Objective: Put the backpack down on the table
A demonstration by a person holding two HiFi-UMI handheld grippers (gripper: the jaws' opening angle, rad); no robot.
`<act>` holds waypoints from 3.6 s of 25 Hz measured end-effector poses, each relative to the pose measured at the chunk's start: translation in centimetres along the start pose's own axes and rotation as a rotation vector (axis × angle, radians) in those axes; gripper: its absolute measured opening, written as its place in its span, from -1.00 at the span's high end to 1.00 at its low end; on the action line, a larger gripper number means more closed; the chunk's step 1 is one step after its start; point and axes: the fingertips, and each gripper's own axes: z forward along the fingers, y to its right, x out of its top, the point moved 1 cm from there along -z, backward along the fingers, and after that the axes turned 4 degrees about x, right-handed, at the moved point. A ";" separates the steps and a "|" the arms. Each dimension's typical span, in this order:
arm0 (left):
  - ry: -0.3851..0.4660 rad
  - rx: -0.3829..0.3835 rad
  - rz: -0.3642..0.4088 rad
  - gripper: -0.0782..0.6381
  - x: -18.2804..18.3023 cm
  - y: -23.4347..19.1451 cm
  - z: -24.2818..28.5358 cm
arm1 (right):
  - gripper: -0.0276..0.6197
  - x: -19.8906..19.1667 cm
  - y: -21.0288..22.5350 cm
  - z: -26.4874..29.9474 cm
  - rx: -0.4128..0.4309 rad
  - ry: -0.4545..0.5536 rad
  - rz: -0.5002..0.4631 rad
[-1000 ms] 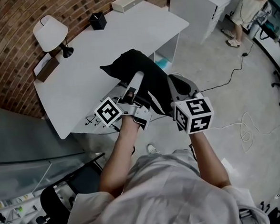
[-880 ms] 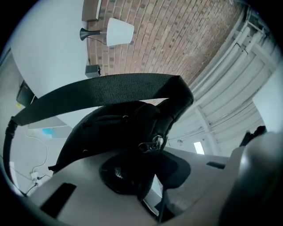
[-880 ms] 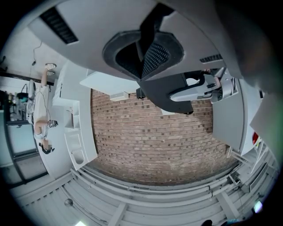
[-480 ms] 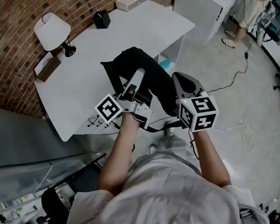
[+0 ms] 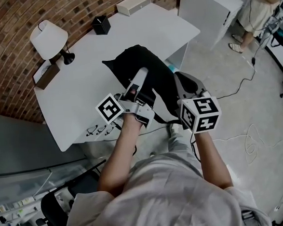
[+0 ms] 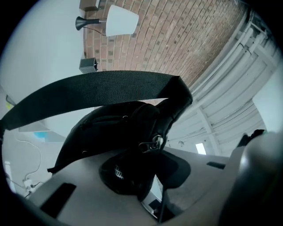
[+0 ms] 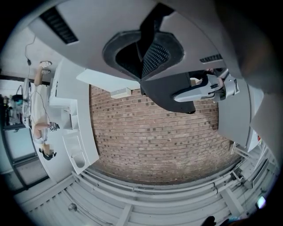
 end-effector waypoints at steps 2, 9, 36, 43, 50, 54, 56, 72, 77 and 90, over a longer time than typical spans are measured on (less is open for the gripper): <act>0.003 -0.006 0.007 0.55 0.2 -0.2 1.9 | 0.91 0.7 1.5 0.9 0.012 0.008 -0.001; 0.038 -0.024 0.024 0.55 1.4 -0.9 9.0 | 0.91 3.4 6.8 4.4 0.062 0.019 -0.003; 0.280 -0.004 0.117 0.55 9.2 -3.6 20.8 | 0.91 8.5 14.7 15.0 0.320 0.044 -0.018; 0.322 0.004 0.129 0.55 12.7 -4.6 20.6 | 0.91 8.9 13.6 18.0 0.354 0.040 -0.029; 0.339 0.002 0.123 0.55 17.9 -5.8 19.7 | 0.91 10.0 11.2 22.4 0.361 0.042 -0.042; 0.345 0.004 0.113 0.55 21.1 -6.6 18.5 | 0.91 9.9 9.0 25.1 0.360 0.026 -0.049; 0.349 0.006 0.105 0.55 22.8 -7.0 17.8 | 0.91 9.9 7.7 26.4 0.361 0.018 -0.053; 0.337 0.060 0.062 0.55 30.9 -10.2 10.8 | 0.91 8.4 -1.9 32.8 0.382 -0.032 -0.051; 0.340 0.071 0.050 0.55 31.5 -10.7 8.4 | 0.91 7.7 -4.3 33.5 0.397 -0.045 -0.054; 0.420 0.142 0.004 0.55 32.9 -13.1 0.2 | 0.91 5.0 -10.9 34.6 0.486 -0.105 -0.081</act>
